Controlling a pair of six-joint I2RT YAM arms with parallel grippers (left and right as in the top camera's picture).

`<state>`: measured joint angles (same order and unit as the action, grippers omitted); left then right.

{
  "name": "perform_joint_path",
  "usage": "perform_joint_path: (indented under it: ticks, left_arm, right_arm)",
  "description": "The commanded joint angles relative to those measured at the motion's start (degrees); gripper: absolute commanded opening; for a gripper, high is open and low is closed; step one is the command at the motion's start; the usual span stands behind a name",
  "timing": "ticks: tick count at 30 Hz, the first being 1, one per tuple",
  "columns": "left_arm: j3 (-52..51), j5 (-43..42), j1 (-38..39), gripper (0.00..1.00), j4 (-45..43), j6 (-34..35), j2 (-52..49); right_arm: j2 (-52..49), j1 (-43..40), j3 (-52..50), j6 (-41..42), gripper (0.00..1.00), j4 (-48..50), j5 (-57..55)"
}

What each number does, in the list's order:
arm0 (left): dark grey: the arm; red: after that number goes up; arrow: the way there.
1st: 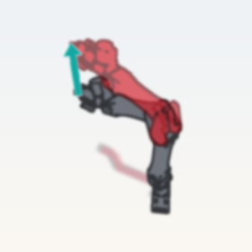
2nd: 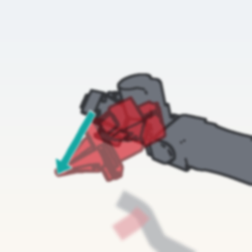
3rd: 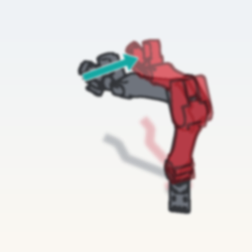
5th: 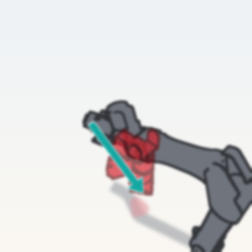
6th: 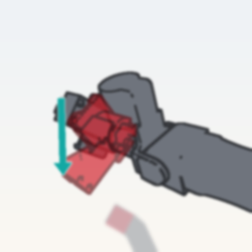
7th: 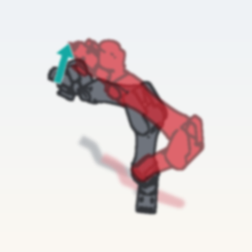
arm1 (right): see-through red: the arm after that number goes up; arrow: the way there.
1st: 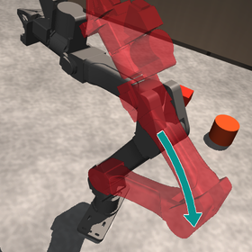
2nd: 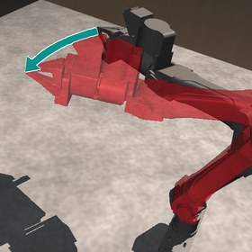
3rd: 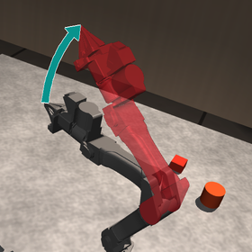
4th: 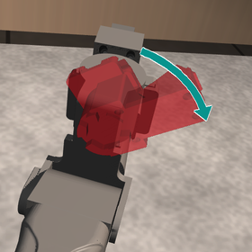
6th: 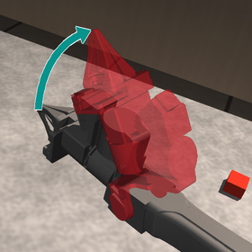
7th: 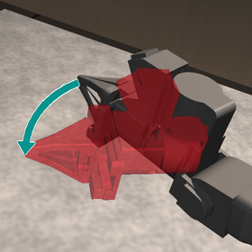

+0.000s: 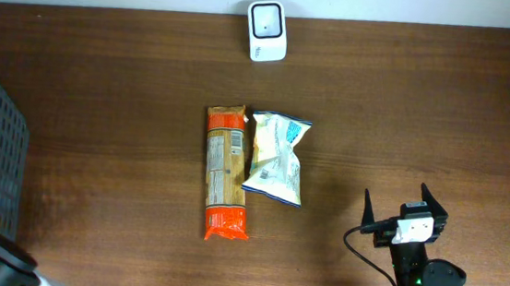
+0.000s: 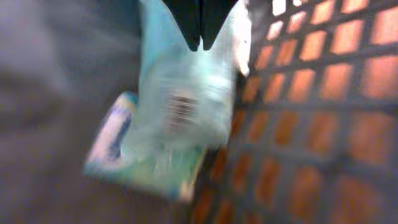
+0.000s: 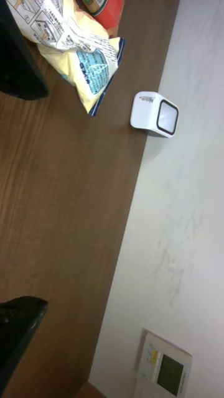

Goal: Scan the item barcode
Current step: 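Take the light-blue packet from basket, place it left of biscuits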

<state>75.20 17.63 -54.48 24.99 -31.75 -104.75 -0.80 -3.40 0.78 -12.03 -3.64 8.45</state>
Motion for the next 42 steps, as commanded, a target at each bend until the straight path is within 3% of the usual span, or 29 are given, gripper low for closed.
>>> perform_joint_path:
  ticks: [1, 5, 7, 8, 9, 12, 15, 16, 17, 19, 21, 27, 30, 34, 37, 40, 42]
  left_arm:
    - [0.28, -0.87, 1.46, 0.00, 0.00, -0.04, 6.86]
    - [0.26, -4.79, 1.55, 0.03, 3.61, -0.04, 7.45]
    - [0.26, -4.52, 0.94, 0.59, 3.54, -0.04, 7.08]
    - [0.26, -4.55, 0.00, 0.82, 3.72, -0.02, 6.45]
    - [0.26, -4.57, -1.60, 0.99, 4.26, 0.00, 5.16]
    - [0.02, -4.79, -5.14, 0.99, 4.68, 4.85, 0.00]
    - [-0.02, -4.87, -5.42, 0.99, 4.31, 5.14, -4.50]
    - [-0.02, -5.57, -5.42, 0.95, 4.09, 5.14, -5.46]
    - [-0.02, -6.60, -5.42, 0.84, 3.91, 5.14, -5.95]
    - [0.02, -7.78, -5.42, 0.27, 3.61, 5.14, -6.03]
    - [0.20, -7.80, -5.25, 0.00, 3.74, 5.14, -6.01]
    - [3.67, -7.80, 0.11, 0.00, 4.00, 6.21, 2.08]
    - [7.08, -7.82, 3.87, 0.00, 3.98, 12.72, 10.99]
    - [8.22, -10.14, 9.53, 0.00, 4.22, 15.37, 20.50]
    - [8.22, -10.16, 19.41, 0.00, 8.85, 15.91, 26.84]
    - [8.22, -10.16, 33.64, 0.00, 19.82, 16.50, 31.43]
    - [8.22, -10.19, 40.39, 0.00, 24.41, 22.49, 32.15]
  right_arm:
    - [0.39, -0.44, -0.46, 0.46, 0.99, -0.09, -0.50]
    - [0.39, -0.44, -0.46, 0.46, 0.99, -0.07, -0.50]
    - [0.39, -0.44, -0.46, 0.46, 0.99, -0.07, -0.48]
    - [0.39, -0.44, -0.46, 0.46, 0.99, -0.09, -0.48]
    - [0.39, -0.44, -0.46, 0.44, 0.99, -0.07, -0.48]
    - [0.39, -0.44, -0.46, 0.44, 0.99, -0.07, -0.48]
    - [0.39, -0.44, -0.46, 0.44, 0.99, -0.07, -0.48]
    - [0.39, -0.44, -0.46, 0.46, 0.99, -0.09, -0.50]
    - [0.39, -0.44, -0.46, 0.46, 0.99, -0.07, -0.50]
    - [0.39, -0.44, -0.46, 0.44, 0.99, -0.09, -0.48]
    - [0.39, -0.44, -0.46, 0.46, 0.99, -0.07, -0.50]
    - [0.39, -0.44, -0.46, 0.46, 0.99, -0.07, -0.48]
    - [0.39, -0.44, -0.46, 0.46, 0.99, -0.07, -0.48]
    - [0.39, -0.44, -0.46, 0.46, 0.99, -0.07, -0.50]
    - [0.39, -0.44, -0.46, 0.44, 0.98, -0.07, -0.50]
    - [0.39, -0.44, -0.46, 0.44, 0.99, -0.07, -0.50]
    - [0.39, -0.44, -0.46, 0.46, 0.99, -0.07, -0.48]
